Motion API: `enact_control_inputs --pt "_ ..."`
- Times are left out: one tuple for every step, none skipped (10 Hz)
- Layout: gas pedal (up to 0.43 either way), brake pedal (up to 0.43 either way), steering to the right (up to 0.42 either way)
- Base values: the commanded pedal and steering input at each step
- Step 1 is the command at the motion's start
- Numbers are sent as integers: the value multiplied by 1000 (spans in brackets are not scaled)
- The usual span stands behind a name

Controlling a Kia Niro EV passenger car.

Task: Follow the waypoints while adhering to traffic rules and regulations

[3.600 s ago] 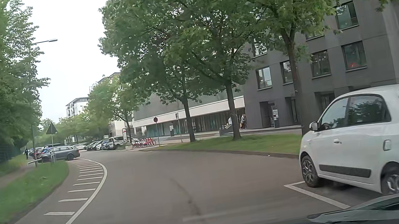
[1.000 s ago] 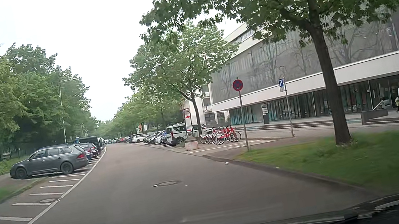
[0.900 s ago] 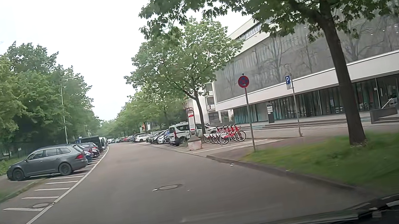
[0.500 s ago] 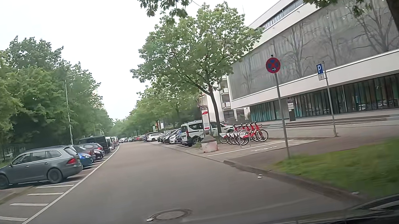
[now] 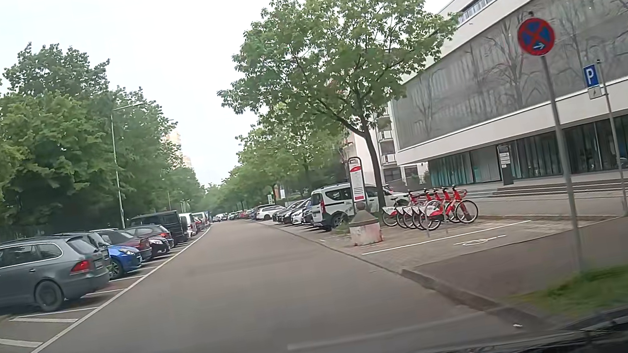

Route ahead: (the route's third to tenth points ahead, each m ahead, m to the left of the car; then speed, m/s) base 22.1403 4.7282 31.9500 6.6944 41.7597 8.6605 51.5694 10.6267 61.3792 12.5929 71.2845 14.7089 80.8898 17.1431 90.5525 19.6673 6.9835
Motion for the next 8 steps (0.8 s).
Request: enact_control_inputs --pt "87 0 -74" --pt "87 0 -72" --pt "87 0 -70" --pt "87 0 -68" --pt "87 0 -66" --pt "87 0 -63" --pt "87 0 -59" --pt "87 0 -55"
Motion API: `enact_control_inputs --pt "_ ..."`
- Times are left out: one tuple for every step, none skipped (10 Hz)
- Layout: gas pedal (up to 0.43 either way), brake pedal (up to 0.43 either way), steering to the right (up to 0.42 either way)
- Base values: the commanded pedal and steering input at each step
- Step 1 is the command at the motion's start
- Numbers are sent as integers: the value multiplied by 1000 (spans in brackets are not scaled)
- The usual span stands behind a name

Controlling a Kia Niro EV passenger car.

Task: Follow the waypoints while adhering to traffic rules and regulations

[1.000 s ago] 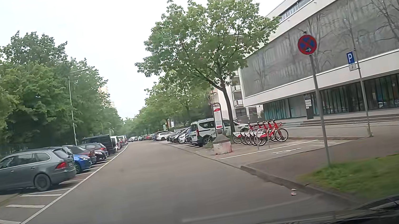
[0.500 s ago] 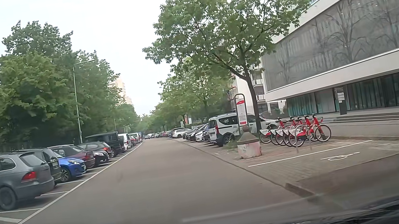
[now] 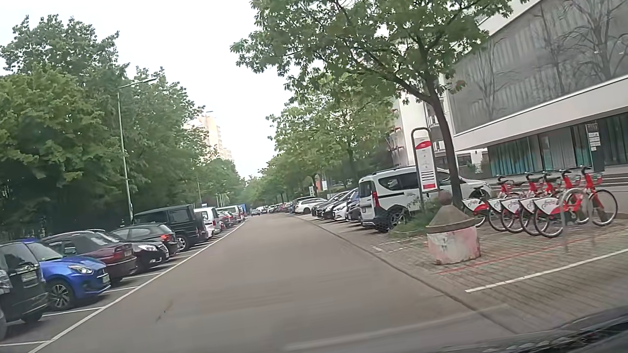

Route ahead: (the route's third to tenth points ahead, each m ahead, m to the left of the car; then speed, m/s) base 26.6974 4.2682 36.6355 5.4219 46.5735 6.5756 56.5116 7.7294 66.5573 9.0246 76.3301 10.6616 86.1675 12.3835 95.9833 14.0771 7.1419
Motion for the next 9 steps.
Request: enact_control_inputs --pt "87 0 -51" --pt "87 0 -48" --pt "87 0 -45" --pt "87 0 -43" --pt "87 0 -41" --pt "87 0 -39" --pt "87 0 -38" --pt "87 0 -37" --pt "87 0 -35"
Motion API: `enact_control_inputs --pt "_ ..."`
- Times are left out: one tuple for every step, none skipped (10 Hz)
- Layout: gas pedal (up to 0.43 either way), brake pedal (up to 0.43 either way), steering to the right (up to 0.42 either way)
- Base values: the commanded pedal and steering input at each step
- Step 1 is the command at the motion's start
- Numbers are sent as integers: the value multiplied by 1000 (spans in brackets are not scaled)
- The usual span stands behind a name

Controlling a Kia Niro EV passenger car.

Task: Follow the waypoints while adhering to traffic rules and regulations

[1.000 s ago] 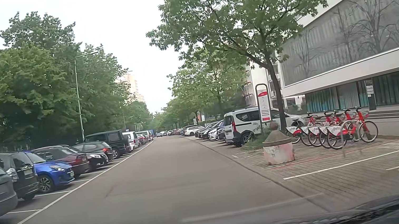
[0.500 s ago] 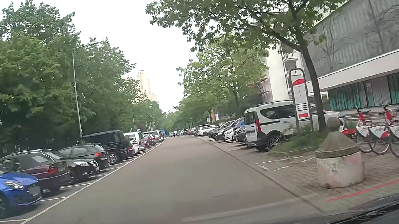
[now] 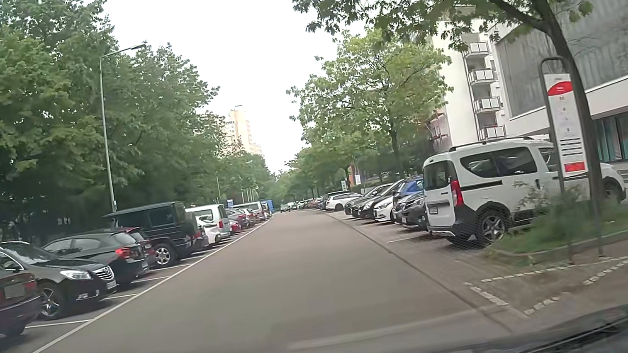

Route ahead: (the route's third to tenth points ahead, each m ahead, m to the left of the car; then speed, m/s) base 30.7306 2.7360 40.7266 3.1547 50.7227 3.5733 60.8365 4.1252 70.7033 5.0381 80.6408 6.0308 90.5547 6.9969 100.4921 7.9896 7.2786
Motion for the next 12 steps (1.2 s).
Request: enact_control_inputs --pt "87 0 -33" --pt "87 0 -33" --pt "87 0 -32" --pt "87 0 -28" --pt "87 0 -21" --pt "87 0 -18" --pt "87 0 -16" --pt "87 0 -15" --pt "87 0 -13" --pt "87 0 -12" --pt "87 0 -11" --pt "87 0 -8"
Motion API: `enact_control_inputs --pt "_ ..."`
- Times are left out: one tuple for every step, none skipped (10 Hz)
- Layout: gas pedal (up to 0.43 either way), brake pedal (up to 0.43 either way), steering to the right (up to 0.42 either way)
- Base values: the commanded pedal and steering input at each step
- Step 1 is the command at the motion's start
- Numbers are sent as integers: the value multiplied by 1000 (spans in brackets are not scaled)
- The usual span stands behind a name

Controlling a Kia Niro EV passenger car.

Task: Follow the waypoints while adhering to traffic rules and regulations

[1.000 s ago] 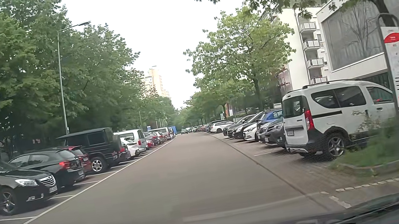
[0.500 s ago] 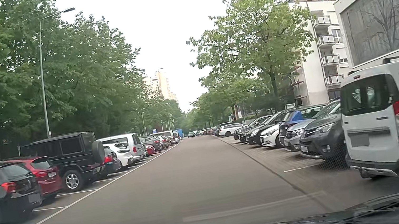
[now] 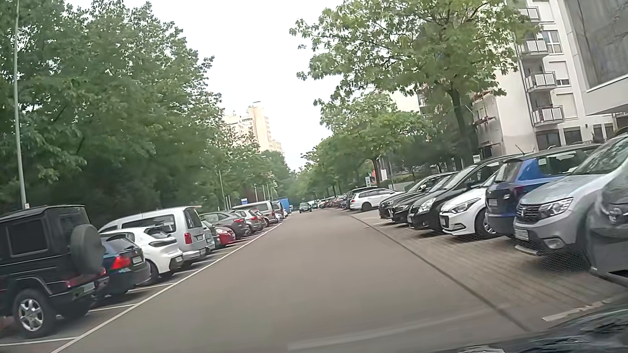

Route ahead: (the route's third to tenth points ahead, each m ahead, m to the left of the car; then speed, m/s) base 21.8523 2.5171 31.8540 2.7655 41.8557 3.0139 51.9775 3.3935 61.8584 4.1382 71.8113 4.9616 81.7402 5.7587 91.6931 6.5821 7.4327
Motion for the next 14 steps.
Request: enact_control_inputs --pt "87 0 -4" --pt "87 0 -4" --pt "87 0 -3" --pt "87 0 0" --pt "87 0 0" --pt "87 0 0" --pt "87 0 2" --pt "79 0 3" --pt "67 0 7" --pt "0 0 11" --pt "0 0 15" --pt "0 0 15" --pt "0 0 14" --pt "0 6 12"
